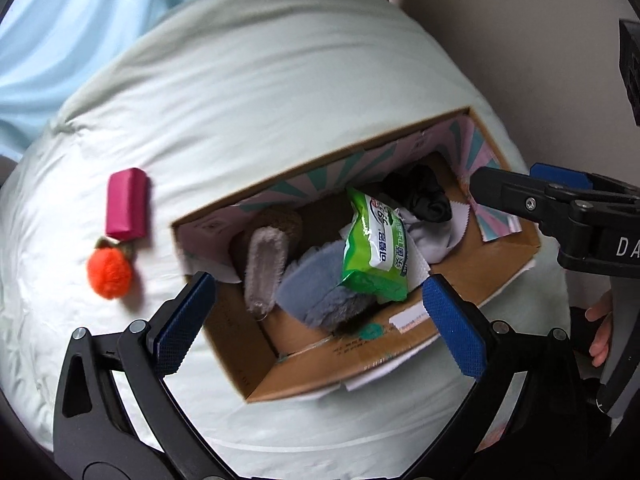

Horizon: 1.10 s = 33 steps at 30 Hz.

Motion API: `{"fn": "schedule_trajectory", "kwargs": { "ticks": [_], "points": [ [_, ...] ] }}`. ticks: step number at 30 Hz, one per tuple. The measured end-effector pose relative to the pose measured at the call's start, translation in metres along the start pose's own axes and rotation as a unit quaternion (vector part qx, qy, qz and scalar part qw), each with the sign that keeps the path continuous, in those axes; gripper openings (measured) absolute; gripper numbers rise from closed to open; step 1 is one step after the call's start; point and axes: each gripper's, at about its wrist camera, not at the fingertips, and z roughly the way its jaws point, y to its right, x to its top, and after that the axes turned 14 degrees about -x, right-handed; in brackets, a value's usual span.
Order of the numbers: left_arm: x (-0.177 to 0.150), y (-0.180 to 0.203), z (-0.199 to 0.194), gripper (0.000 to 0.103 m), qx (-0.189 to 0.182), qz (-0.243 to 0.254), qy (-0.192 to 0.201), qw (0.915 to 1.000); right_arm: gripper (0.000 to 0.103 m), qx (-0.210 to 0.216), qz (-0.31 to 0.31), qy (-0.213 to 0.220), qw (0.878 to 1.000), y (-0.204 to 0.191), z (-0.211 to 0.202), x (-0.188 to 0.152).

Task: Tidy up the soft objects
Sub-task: 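Withdraw both open tools from the box toward the pompom and pouch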

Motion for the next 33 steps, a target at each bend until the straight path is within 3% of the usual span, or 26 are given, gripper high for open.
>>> {"fn": "schedule_trajectory", "kwargs": {
  "ticks": [9, 15, 26, 33],
  "points": [
    [-0.021, -0.005, -0.090, 0.103, -0.008, -0.005, 0.070, 0.9975, 0.099, -0.016, -0.018, 0.035, 0.999, -0.025, -0.079, -0.010],
    [-0.046, -0.021, -0.151, 0.103, -0.016, -0.045, 0.107, 0.9931, 0.099, -0.015, -0.043, 0.071, 0.996, -0.052, -0.137, -0.020],
    [-0.141, -0.083, -0.247, 0.103, 0.020, -0.125, 0.190, 0.9735, 0.099, -0.004, -0.096, 0.123, 0.988, -0.126, -0.210, -0.068],
    [-0.193, -0.115, -0.286, 0.103, 0.036, -0.135, 0.223, 0.9648, 0.099, -0.016, -0.104, 0.173, 0.979, -0.167, -0.239, -0.108]
  ]
}}
